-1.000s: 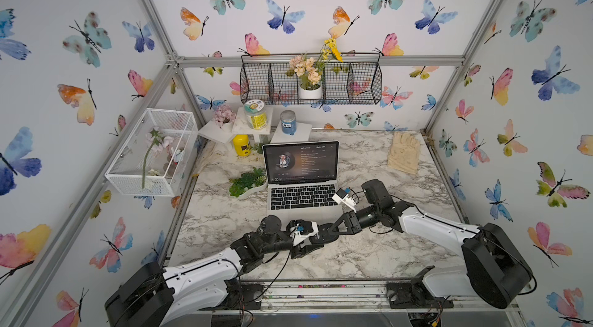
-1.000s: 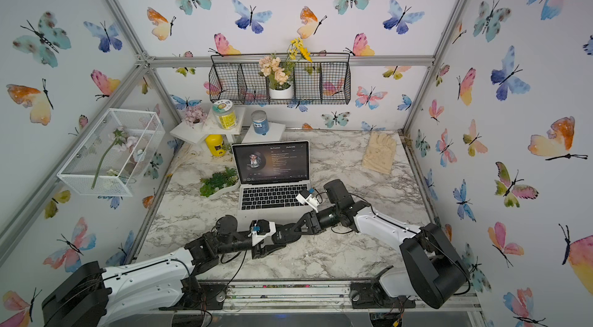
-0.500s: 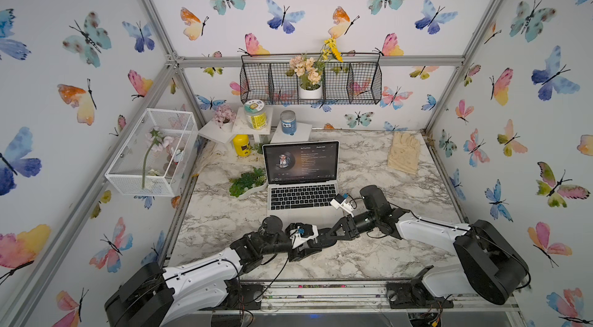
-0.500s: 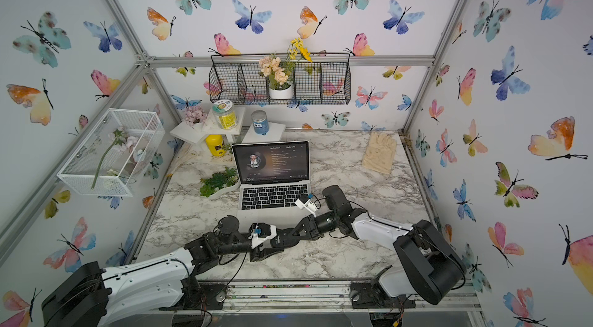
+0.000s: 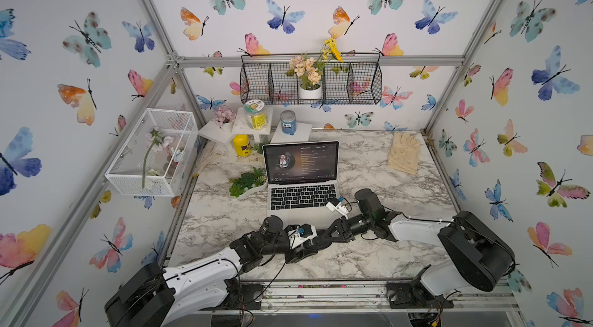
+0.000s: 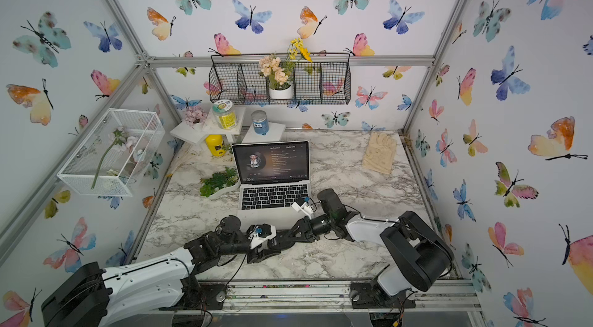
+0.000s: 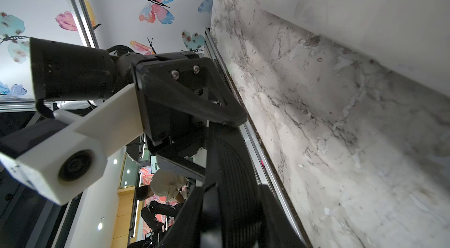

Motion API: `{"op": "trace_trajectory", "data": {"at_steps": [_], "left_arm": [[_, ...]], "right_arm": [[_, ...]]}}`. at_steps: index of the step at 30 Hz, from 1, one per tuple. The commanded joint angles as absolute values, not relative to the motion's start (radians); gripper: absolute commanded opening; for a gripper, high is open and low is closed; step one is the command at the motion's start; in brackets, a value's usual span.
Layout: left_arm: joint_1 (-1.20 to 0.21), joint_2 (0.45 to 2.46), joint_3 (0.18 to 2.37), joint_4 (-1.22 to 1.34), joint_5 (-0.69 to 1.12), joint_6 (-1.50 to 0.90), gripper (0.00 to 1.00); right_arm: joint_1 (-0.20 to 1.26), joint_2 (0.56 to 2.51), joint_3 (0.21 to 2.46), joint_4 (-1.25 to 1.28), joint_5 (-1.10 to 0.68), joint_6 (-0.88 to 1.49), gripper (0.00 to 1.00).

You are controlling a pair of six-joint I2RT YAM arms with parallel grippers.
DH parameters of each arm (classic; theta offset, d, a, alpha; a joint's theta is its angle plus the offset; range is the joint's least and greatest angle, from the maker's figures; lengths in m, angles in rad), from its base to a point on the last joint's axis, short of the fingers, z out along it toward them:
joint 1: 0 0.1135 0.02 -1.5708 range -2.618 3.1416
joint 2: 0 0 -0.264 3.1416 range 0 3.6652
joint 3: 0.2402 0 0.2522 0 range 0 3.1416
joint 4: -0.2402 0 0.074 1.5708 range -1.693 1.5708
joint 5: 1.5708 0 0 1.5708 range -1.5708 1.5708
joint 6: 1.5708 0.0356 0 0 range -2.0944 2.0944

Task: Remove the wireless mouse receiver from the laptop
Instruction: Close the lid on the mouse, then place the mouse at the center of the board.

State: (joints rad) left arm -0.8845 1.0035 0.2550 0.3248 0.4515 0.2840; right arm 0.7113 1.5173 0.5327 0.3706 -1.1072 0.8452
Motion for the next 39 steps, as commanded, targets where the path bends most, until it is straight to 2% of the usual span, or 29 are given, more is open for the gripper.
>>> {"op": "trace_trajectory", "data": {"at_steps": [1,9,17,19,20,21,24,25,31,36,39], "left_arm": [[-0.902,0.999,0.327,0.590,0.517,0.253,0.00],[-0.902,0.994,0.327,0.587,0.517,0.256,0.00],[-0.902,0.990,0.319,0.563,0.492,0.261,0.00],[-0.902,0.999,0.325,0.548,0.451,0.249,0.02],[-0.902,1.005,0.330,0.536,0.434,0.238,0.22],[-0.902,1.010,0.334,0.523,0.421,0.226,0.46],[-0.902,1.000,0.324,0.514,0.382,0.188,0.82],[-0.902,0.985,0.316,0.516,0.369,0.176,1.00],[-0.902,0.852,0.265,0.496,0.243,0.073,0.99],[-0.899,0.728,0.246,0.419,0.069,-0.050,0.99],[-0.894,0.683,0.250,0.353,-0.011,-0.107,0.99]], "right_arm": [[0.820,1.539,0.575,0.529,-1.160,0.846,0.35],[0.851,1.588,0.592,0.574,-1.148,0.871,0.46],[0.854,1.577,0.592,0.563,-1.141,0.866,0.43],[0.854,1.559,0.589,0.545,-1.118,0.848,0.38],[0.854,1.545,0.594,0.513,-1.102,0.823,0.34],[0.853,1.534,0.602,0.481,-1.095,0.801,0.30],[0.843,1.489,0.647,0.289,-0.999,0.676,0.28],[0.834,1.472,0.665,0.215,-0.953,0.621,0.27],[0.806,1.366,0.777,-0.175,-0.488,0.399,0.22],[0.806,1.253,0.808,-0.358,0.067,0.352,0.22],[0.807,1.264,0.841,-0.468,0.341,0.328,0.23]]}}
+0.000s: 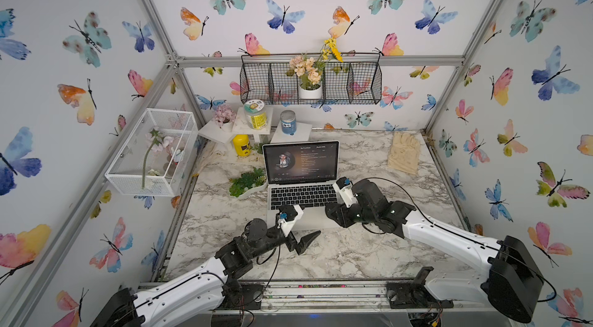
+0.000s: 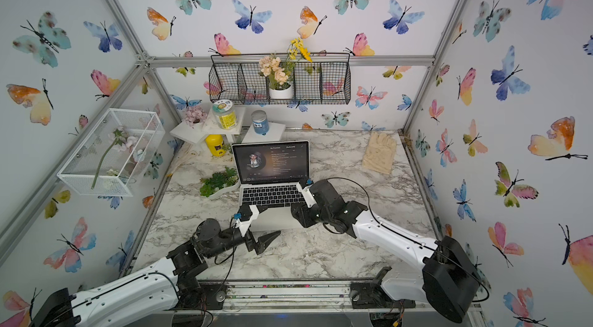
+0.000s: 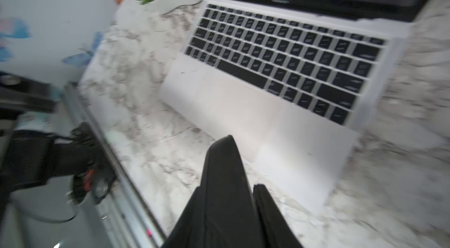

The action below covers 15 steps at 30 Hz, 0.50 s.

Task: Remove the wireless mouse receiver from the laptop
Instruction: Place the mouse at the center of the board.

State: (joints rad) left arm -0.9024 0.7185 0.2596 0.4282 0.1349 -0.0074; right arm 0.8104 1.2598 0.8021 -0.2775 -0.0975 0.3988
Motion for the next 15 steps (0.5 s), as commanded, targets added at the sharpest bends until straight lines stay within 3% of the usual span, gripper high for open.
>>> {"op": "trace_trajectory", "data": {"at_steps": [1,11,15], "left_arm": [[-0.890,0.675,0.249,0.339,-0.019,-0.118,0.99],[-0.861,0.661,0.287,0.240,-0.084,-0.205,0.99],[-0.806,0.671,0.324,0.157,-0.135,-0.270,0.99]], "right_arm": [[0.807,1.280,0.845,-0.480,0.425,0.325,0.24],[0.816,1.736,1.020,-0.629,0.966,0.231,0.25],[0.818,1.903,1.039,-0.610,1.045,0.197,0.26]]}}
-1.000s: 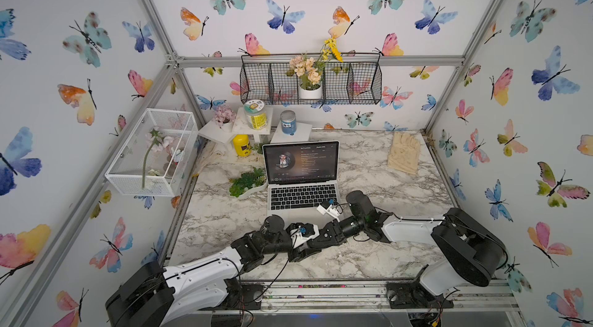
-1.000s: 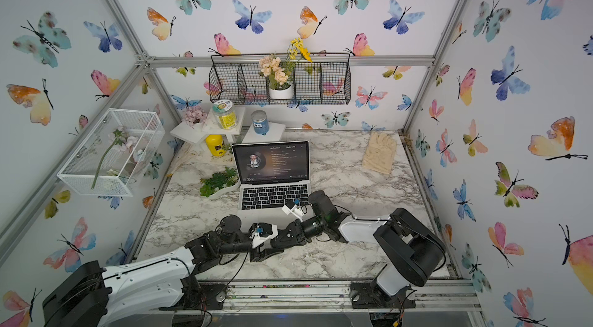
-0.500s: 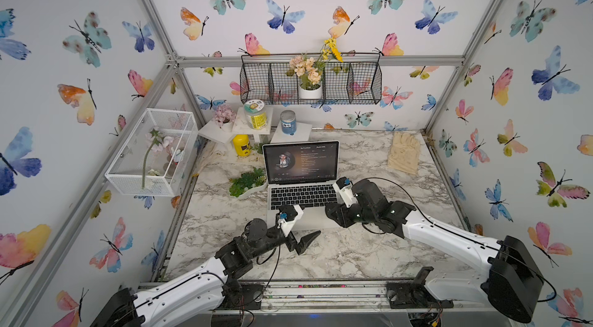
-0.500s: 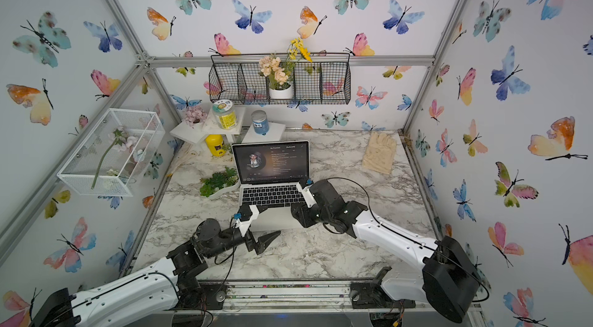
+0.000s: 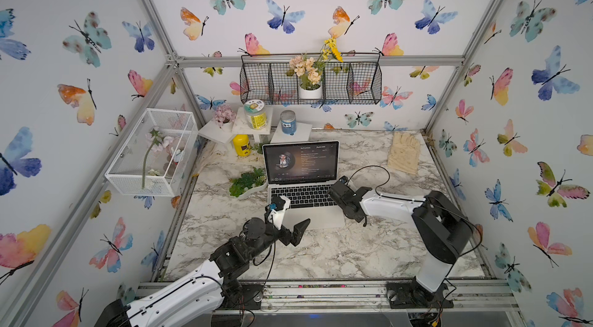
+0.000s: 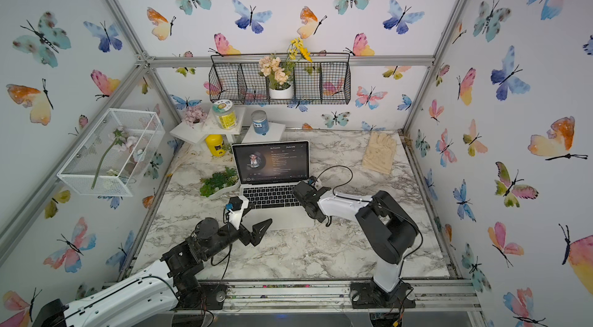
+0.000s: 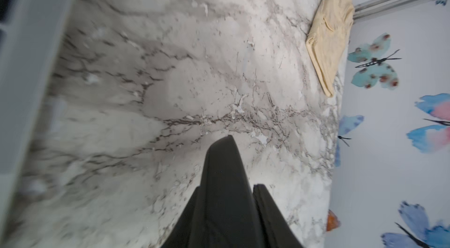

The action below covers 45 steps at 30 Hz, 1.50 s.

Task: Remove the wireless mouse receiver from the laptop
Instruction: Place the mouse at the center of the board, then reset both arms

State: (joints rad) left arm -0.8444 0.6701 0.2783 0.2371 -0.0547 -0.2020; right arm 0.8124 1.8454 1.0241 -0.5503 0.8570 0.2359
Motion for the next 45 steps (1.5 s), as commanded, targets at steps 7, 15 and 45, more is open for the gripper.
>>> {"op": "trace_trajectory", "data": {"at_steps": [7,15,45], "left_arm": [[-0.624,0.598,0.319,0.073,-0.058,-0.331,0.99],[-0.460,0.652,0.347,0.053,0.065,-0.365,0.99],[0.076,1.051,0.221,0.741,0.043,-0.170,0.99]], "right_arm": [[0.822,1.898,1.036,-0.548,0.835,0.138,0.65],[0.804,1.567,0.980,-0.385,0.330,0.135,0.88],[0.133,1.538,0.261,1.152,0.161,-0.019,0.95]]}}
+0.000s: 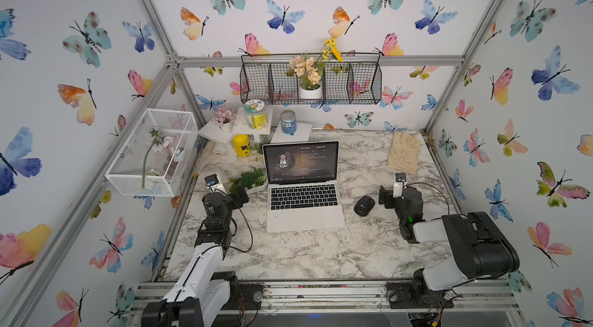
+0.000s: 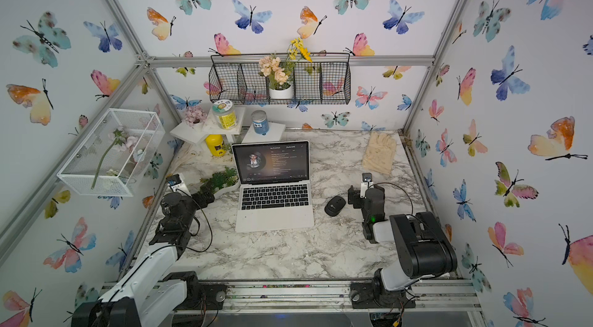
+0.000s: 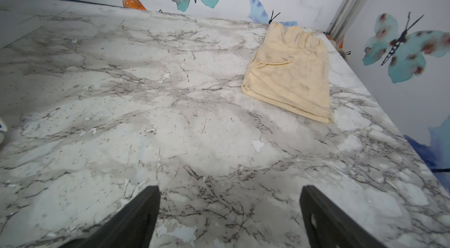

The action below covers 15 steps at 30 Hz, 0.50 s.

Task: Remove the wireless mouse receiver from the laptop
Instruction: Reset both arms

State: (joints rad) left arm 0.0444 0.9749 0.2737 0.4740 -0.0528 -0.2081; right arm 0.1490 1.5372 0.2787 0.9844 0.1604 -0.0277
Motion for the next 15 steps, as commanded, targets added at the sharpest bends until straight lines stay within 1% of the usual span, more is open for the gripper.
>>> {"op": "trace_trajectory", "data": {"at_steps": [1,4,5,7,9,11,15], "left_arm": [[0.075,1.090,0.209,0.796,0.043,-0.162,0.99],[0.077,1.188,0.180,0.919,0.051,-0.129,0.99],[0.077,1.202,0.186,0.925,0.062,-0.123,0.99],[0.071,1.235,0.191,0.963,0.092,-0.077,0.99],[0.070,1.270,0.172,1.031,0.084,-0.075,0.99],[0.066,1.332,0.150,1.122,0.084,-0.069,0.99],[0.031,1.418,0.183,1.149,0.051,-0.037,0.99]], "right_arm": [[0.126,1.542,0.243,1.185,0.150,-0.014,0.96],[0.120,1.598,0.206,1.332,0.132,-0.019,0.97],[0.120,1.594,0.214,1.313,0.125,-0.023,0.97],[0.118,1.562,0.246,1.187,0.125,-0.014,0.97],[0.114,1.584,0.240,1.236,0.118,-0.018,0.98],[0.111,1.581,0.251,1.204,0.110,-0.016,0.98],[0.094,1.580,0.270,1.167,0.089,-0.005,1.00]]}}
